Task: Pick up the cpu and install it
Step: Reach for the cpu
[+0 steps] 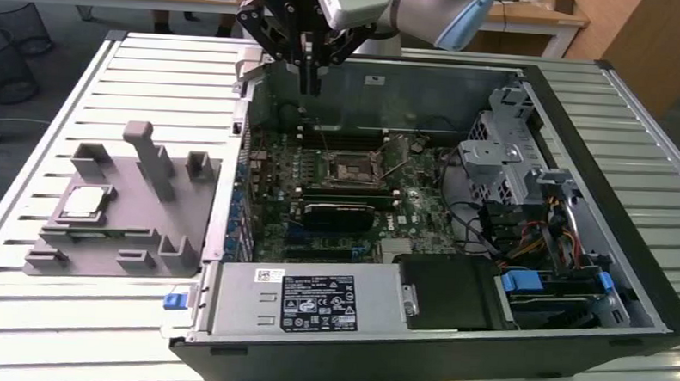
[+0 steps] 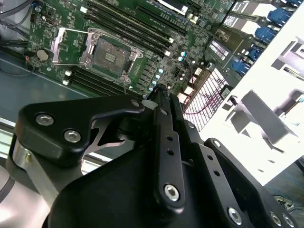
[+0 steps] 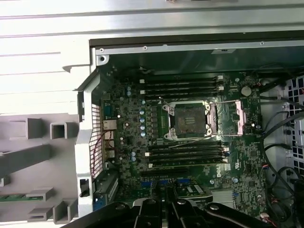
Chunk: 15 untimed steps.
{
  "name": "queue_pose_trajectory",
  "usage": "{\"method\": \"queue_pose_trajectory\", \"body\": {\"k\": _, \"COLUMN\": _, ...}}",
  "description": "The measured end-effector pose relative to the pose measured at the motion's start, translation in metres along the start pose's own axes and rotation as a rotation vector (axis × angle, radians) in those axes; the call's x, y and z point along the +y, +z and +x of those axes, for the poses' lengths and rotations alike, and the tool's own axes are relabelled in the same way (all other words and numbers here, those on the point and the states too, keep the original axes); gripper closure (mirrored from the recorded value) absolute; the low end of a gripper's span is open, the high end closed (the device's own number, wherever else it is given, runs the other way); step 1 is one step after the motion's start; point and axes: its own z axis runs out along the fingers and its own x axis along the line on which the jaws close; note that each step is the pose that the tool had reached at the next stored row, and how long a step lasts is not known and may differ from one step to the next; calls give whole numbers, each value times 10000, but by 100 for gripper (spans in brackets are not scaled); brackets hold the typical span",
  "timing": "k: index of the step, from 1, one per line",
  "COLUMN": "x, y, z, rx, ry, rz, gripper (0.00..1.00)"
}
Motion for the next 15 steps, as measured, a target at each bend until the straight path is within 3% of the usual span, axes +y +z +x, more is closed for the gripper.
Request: {"method": "queue_pose_trajectory", "body": {"k": 15, "x": -5, "y": 3, "z": 63, "rx": 2, "ry": 1, "rz": 0, "gripper": 82}}
